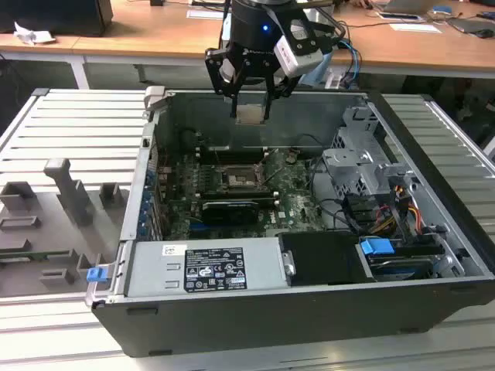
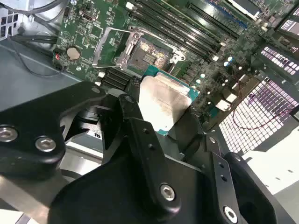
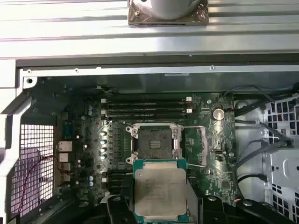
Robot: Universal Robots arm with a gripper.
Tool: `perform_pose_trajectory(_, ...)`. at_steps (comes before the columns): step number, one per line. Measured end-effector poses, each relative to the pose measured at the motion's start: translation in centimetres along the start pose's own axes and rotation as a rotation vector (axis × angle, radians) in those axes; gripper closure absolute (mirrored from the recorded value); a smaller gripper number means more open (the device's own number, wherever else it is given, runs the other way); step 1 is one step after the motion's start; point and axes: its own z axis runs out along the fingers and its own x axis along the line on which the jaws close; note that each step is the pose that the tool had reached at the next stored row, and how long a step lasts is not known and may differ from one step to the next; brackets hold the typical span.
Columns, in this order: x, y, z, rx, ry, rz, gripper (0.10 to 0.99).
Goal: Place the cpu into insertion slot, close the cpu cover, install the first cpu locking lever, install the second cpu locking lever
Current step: 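Place the cpu into insertion slot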
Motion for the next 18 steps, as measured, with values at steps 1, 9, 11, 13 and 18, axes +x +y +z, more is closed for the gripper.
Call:
perform_pose_trajectory(1,0.00,0.00,0.00,0.000,0.0000,0.000,0.549)
perform_pose_trajectory(9,0.00,0.00,0.00,-0.001,-0.0027,0.031,0.549)
perform_pose_trajectory(11,0.00,0.00,0.00,-0.001,-0.0035,0.040,0.549)
perform_pose_trajectory(13,0.00,0.00,0.00,-0.001,-0.0046,0.052,0.549)
perform_pose_trajectory(18,0.00,0.00,0.01,-0.002,-0.0082,0.091,0.549)
